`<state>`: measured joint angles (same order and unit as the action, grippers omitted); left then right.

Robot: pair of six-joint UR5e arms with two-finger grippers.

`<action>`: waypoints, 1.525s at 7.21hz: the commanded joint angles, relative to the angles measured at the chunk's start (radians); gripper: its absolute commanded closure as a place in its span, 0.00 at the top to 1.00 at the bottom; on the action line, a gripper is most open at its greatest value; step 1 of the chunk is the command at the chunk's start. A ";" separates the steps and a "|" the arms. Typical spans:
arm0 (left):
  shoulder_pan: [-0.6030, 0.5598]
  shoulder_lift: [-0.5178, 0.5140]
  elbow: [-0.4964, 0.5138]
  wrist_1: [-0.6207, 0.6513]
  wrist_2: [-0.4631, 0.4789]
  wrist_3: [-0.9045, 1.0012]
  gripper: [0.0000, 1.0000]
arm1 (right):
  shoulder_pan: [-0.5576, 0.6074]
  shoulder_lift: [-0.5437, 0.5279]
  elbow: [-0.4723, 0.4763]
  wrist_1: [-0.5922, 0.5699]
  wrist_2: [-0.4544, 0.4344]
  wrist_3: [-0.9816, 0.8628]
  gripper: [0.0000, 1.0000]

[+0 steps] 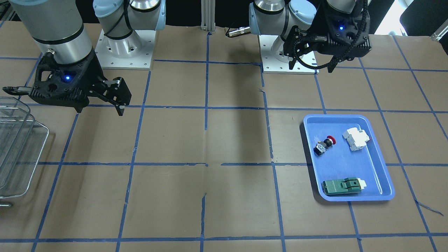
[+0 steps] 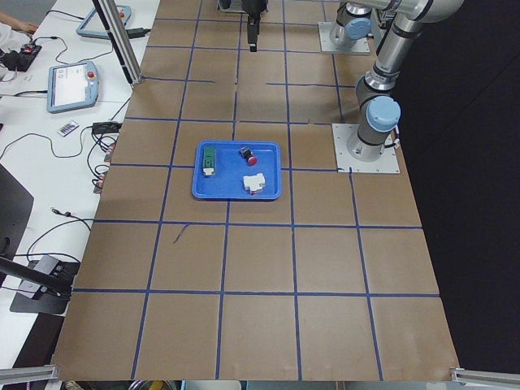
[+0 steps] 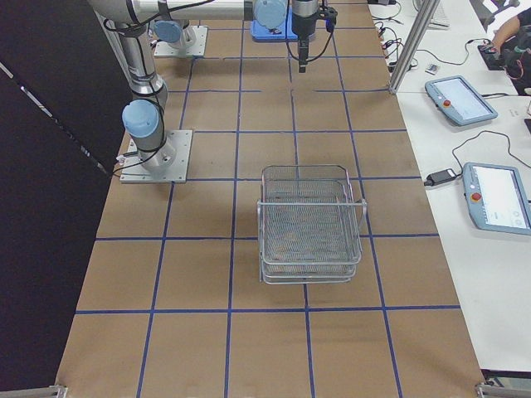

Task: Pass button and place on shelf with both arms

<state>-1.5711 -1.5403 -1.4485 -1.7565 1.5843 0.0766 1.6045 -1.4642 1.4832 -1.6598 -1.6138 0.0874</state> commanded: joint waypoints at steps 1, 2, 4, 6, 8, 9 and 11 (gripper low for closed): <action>0.000 -0.001 0.000 0.000 0.000 0.000 1.00 | 0.000 -0.001 0.000 0.000 0.000 0.000 1.00; 0.000 0.000 -0.001 0.000 0.003 0.000 1.00 | 0.000 -0.001 0.000 0.000 0.002 0.000 1.00; 0.023 -0.004 -0.012 0.000 0.003 0.020 1.00 | 0.000 -0.001 0.000 0.000 0.003 0.000 1.00; 0.122 -0.027 -0.076 0.014 0.000 0.243 1.00 | 0.000 -0.001 0.000 0.000 0.003 0.000 1.00; 0.239 -0.102 -0.267 0.336 0.002 0.473 1.00 | 0.000 -0.001 0.000 0.000 0.005 0.000 1.00; 0.291 -0.150 -0.371 0.518 -0.004 0.568 1.00 | 0.000 -0.001 0.000 0.000 0.005 0.000 1.00; 0.379 -0.219 -0.522 0.792 -0.006 0.875 1.00 | 0.000 -0.001 0.000 0.000 0.005 0.000 1.00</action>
<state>-1.2461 -1.7144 -1.8752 -1.1363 1.5798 0.7721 1.6045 -1.4649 1.4834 -1.6597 -1.6092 0.0874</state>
